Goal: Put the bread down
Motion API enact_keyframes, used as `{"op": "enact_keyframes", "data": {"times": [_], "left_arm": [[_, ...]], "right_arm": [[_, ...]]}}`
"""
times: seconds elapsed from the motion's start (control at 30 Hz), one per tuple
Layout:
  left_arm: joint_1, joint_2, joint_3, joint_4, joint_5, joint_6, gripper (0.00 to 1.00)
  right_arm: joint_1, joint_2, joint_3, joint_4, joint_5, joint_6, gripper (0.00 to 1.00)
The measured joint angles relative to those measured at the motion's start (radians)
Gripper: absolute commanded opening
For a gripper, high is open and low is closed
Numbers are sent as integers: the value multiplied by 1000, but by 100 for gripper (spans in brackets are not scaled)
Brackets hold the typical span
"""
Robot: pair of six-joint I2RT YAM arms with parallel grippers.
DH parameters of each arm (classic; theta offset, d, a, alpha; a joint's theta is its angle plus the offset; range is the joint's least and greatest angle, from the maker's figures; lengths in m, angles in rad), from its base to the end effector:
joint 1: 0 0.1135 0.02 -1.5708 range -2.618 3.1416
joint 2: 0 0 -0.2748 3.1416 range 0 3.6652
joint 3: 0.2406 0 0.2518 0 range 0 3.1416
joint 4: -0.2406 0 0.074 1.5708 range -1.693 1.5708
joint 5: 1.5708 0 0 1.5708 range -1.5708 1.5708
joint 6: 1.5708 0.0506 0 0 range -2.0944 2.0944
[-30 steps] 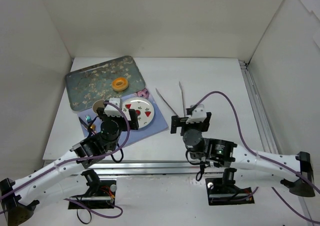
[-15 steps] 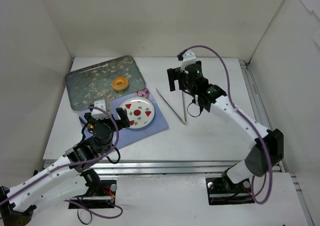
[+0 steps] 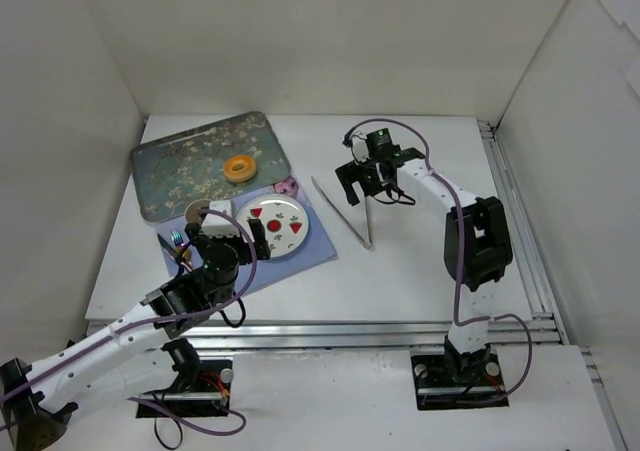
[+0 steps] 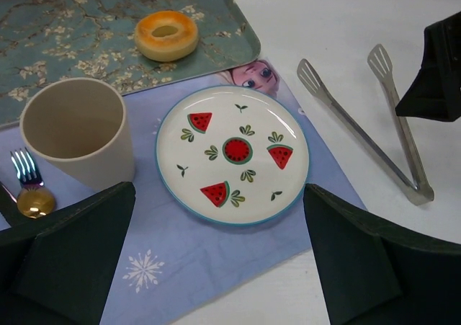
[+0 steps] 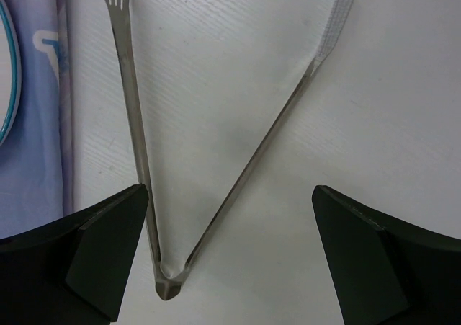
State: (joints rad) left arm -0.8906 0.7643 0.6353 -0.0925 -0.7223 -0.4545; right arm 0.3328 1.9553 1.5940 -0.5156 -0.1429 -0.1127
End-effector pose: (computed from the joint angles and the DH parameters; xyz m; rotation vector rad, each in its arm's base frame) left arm 0.1399 -0.1198 0.3071 -0.1316 1.7435 -0.3395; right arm 0.4252 0.1546 0.2425 -0.6040 2.3790 0.2720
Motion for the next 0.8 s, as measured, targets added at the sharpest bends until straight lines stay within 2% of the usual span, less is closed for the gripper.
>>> {"op": "enact_keyframes", "data": {"times": [0.3, 0.8], "left_arm": [[0, -16, 0, 3, 30, 5, 100], [0, 11, 0, 23, 45, 15, 99]], "right_arm": [[39, 18, -19, -2, -13, -45, 98], [38, 58, -50, -5, -11, -49, 98]]}}
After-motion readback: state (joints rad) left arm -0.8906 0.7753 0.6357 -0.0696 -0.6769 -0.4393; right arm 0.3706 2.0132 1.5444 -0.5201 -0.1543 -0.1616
